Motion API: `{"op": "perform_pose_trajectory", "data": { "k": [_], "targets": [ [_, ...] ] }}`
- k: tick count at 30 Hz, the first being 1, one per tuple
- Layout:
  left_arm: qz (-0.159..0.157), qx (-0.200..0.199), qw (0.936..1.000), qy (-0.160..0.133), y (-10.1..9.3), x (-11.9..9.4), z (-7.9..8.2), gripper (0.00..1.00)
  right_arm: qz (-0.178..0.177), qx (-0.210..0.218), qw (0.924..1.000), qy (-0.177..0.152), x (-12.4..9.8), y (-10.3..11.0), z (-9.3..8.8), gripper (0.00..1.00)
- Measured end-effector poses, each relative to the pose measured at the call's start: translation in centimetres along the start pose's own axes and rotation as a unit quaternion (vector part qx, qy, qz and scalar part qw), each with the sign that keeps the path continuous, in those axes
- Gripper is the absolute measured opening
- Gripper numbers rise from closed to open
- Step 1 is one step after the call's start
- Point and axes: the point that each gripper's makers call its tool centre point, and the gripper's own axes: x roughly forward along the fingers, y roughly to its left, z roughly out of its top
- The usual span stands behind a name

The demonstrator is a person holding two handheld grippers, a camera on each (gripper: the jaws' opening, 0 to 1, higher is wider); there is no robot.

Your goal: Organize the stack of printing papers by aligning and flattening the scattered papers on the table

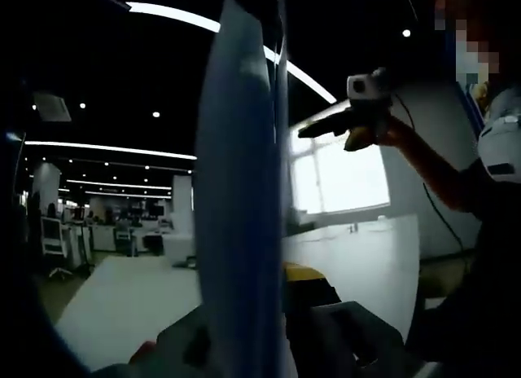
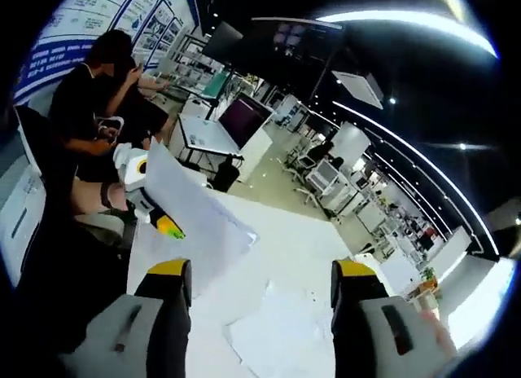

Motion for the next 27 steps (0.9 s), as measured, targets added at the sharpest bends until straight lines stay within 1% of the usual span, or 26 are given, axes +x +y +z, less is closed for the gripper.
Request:
{"op": "perform_pose_trajectory", "data": {
  "k": [4,6,8,9,11,14,17,20,23,27],
  "targets": [
    [0.001,0.001,1.0000,-0.001,0.1,-0.1,0.1,0.06,0.001,0.014,0.9997,-0.021,-0.9,0.4,-0.5,0.68],
    [0.003,0.000,1.0000,-0.002,0.2,-0.3,0.1,0.06,-0.007,0.035,0.9985,-0.040,-1.4,0.3,-0.9,0.70],
    [0.004,-0.001,1.0000,-0.002,0.3,-0.3,0.0,0.06,-0.012,0.049,0.9974,-0.051,-1.9,0.2,-1.6,0.70],
    [0.005,-0.001,1.0000,-0.001,0.3,-0.4,0.0,0.06,-0.018,0.064,0.9961,-0.058,-2.1,0.1,-1.9,0.71],
    [0.005,0.000,1.0000,0.000,0.3,-0.4,-0.1,0.06,-0.022,0.072,0.9953,-0.062,-2.4,0.0,-2.5,0.71],
    [0.004,0.001,1.0000,-0.002,0.2,-0.3,0.1,0.06,-0.029,0.094,0.9932,-0.063,-2.8,-0.5,-3.8,0.73],
    [0.004,0.001,1.0000,-0.003,0.2,-0.3,0.1,0.06,-0.040,0.112,0.9903,-0.072,-3.2,-1.1,-4.7,0.74],
    [0.004,0.002,1.0000,-0.003,0.2,-0.4,0.2,0.06,-0.045,0.125,0.9878,-0.081,-3.5,-1.0,-5.3,0.76],
    [0.006,0.001,1.0000,-0.003,0.3,-0.4,0.2,0.06,-0.052,0.139,0.9849,-0.089,-3.9,-1.2,-5.9,0.76],
    [0.005,0.001,1.0000,-0.003,0.2,-0.4,0.2,0.06,-0.061,0.152,0.9826,-0.088,-4.1,-0.9,-7.1,0.77]
  ]
}}
